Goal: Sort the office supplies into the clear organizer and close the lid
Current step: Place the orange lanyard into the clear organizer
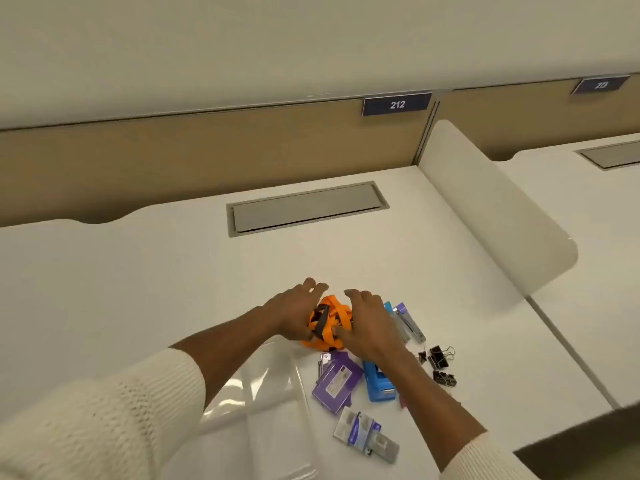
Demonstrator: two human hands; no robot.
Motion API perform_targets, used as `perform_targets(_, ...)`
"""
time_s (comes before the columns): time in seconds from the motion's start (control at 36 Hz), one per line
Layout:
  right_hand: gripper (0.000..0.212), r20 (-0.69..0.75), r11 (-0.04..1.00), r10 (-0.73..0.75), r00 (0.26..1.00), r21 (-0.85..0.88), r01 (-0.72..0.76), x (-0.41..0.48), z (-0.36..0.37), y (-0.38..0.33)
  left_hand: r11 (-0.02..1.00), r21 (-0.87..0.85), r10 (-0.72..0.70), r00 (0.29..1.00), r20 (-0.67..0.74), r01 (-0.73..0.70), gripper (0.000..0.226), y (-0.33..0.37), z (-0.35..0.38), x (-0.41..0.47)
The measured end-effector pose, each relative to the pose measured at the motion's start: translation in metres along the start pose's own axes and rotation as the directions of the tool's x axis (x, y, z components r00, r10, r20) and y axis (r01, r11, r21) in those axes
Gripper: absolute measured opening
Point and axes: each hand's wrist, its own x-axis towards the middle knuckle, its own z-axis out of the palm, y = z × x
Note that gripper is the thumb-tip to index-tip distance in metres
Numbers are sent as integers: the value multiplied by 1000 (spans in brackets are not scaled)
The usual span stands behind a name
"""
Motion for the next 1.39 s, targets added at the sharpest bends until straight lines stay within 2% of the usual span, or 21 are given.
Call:
perform_targets(0.11, 84, 72, 995, 45, 996, -94, -38, 3, 4, 3, 1000, -22, 18, 1000, 12, -17, 105, 6, 6, 7)
perform_targets(0.22, 79, 127, 997, 44, 991, -75, -35, 11, 10, 5, 999, -48, 12, 1000, -24, -14, 97, 8, 19, 12)
perform_targets(0.39, 55, 97, 994, 32, 995, -108, -21, 24, 23, 2, 975, -215, -68, 996, -65, 52, 61, 10, 24, 21)
perform_targets(0.53, 40, 49, 996, 75, 996, 48, -77, 40, 23, 7, 943, -319, -128, 989, -68, 100, 64, 14, 13, 25)
perform_targets(0.67, 42, -25, 988, 91, 996, 128, -87, 50, 17, 9, 905, -410, -176, 977, -120, 112, 55, 13, 1, 21)
perform_targets(0.83, 43, -124, 987, 36, 992, 158, -16, 47, -4, -15, 873, -478, -224, 949, -223, 93, 61, 13, -20, -3)
perform_targets(1.0, 39, -152, 970, -47, 987, 230, 82, 25, -31, -61, 852, -509, -302, 910, -285, 123, 62, 4, -46, -61)
perform_targets(1.19, 37, -10, 942, -149, 989, 302, 145, -3, -26, -111, 779, -578, -439, 870, -225, 244, 63, -13, -45, -133)
perform_targets(1.39, 35, 196, 965, -126, 973, 252, 75, -19, 18, -122, 736, -585, -497, 859, -124, 341, 61, -15, -2, -154)
